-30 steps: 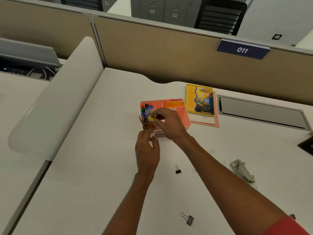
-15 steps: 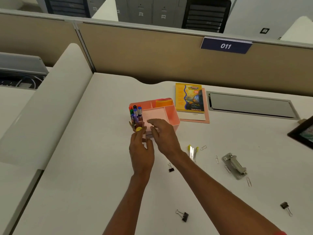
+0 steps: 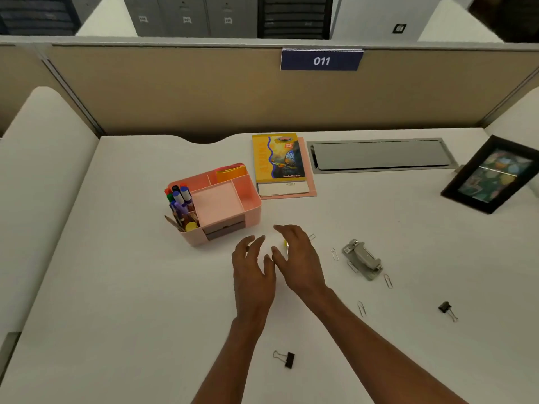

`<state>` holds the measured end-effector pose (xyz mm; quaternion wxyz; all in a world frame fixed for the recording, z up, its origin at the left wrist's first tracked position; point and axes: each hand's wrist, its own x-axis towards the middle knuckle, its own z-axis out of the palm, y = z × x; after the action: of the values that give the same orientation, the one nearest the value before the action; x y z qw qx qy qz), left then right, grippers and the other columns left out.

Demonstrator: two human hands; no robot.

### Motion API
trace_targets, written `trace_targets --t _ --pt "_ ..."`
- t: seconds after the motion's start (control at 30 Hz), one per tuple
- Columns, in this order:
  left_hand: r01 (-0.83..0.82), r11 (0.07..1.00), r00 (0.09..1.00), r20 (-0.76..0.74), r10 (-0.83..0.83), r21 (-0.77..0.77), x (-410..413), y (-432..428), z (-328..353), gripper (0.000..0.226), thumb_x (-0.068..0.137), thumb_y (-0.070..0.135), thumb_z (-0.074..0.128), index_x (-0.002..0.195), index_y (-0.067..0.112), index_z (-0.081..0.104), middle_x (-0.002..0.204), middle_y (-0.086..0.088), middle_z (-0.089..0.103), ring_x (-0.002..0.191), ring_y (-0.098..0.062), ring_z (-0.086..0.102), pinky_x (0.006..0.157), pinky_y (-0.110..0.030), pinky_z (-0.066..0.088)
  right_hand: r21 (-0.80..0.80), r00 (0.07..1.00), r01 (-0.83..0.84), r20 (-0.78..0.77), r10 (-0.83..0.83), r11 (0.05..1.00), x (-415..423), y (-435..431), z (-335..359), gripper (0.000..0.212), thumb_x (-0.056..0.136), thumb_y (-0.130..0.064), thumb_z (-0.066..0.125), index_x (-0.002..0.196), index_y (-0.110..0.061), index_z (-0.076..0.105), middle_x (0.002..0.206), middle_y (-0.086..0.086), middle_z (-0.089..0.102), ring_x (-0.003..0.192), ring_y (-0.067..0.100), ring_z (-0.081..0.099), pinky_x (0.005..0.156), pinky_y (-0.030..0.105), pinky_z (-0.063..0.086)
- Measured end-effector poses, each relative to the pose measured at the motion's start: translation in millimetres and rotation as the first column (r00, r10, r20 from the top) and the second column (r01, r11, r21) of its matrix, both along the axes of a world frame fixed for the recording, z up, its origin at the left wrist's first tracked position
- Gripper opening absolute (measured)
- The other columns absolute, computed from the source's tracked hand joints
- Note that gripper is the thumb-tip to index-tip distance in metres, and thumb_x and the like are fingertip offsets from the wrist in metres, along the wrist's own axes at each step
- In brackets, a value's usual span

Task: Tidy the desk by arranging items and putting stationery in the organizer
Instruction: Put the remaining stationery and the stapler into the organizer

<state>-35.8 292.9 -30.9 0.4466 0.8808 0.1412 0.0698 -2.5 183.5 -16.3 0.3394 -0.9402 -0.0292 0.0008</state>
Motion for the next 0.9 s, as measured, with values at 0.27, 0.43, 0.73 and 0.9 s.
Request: trace_targets --t 0.27,0.43,0.73,0.9 --pt "0.075 0.997 0.997 -0.012 -0.075 0.003 -8 -32 -9 0.042 0.095 0.024 0.062 0.136 0.030 0.055 0.147 0.008 0.041 0.135 -0.006 0.036 0.111 -0.025 0.031 -0.162 0.968 0.145 -0.183 -0.174 0.976 0 -35 -17 0.065 0.088 -0.056 0.062 0.140 -0.022 0.042 0.132 0.004 0.048 0.122 0.022 0.050 0.092 0.034 0.051" --pt "0.068 0.998 0.996 -0.067 -0.067 0.014 -9 -35 -10 0.044 0.091 0.025 0.068 0.133 0.032 0.056 0.149 0.009 0.037 0.136 -0.008 0.035 0.108 -0.023 0.029 -0.225 0.955 0.152 -0.217 -0.202 0.962 19 -23 -17 0.062 0.087 -0.059 0.062 0.129 -0.016 0.044 0.122 0.006 0.053 0.111 0.022 0.057 0.084 0.033 0.053" --pt "0.044 0.997 0.995 -0.094 -0.039 0.059 -9 -24 -10 0.046 0.092 0.024 0.067 0.134 0.034 0.055 0.150 0.008 0.035 0.137 -0.011 0.035 0.110 -0.027 0.024 -0.152 0.926 0.231 -0.268 -0.265 0.961 23 -17 -14 0.037 0.095 -0.034 0.059 0.123 -0.011 0.049 0.119 0.010 0.056 0.109 0.026 0.059 0.086 0.035 0.050" --pt "0.018 0.999 0.994 -0.112 -0.014 0.032 -8 -18 -9 0.048 0.091 0.024 0.068 0.135 0.036 0.054 0.151 0.008 0.034 0.137 -0.011 0.034 0.111 -0.027 0.024 0.005 0.924 0.283 -0.270 -0.271 0.959 5 -30 4 0.047 0.092 -0.028 0.066 0.133 -0.009 0.051 0.126 0.008 0.054 0.108 0.021 0.058 0.084 0.023 0.043"
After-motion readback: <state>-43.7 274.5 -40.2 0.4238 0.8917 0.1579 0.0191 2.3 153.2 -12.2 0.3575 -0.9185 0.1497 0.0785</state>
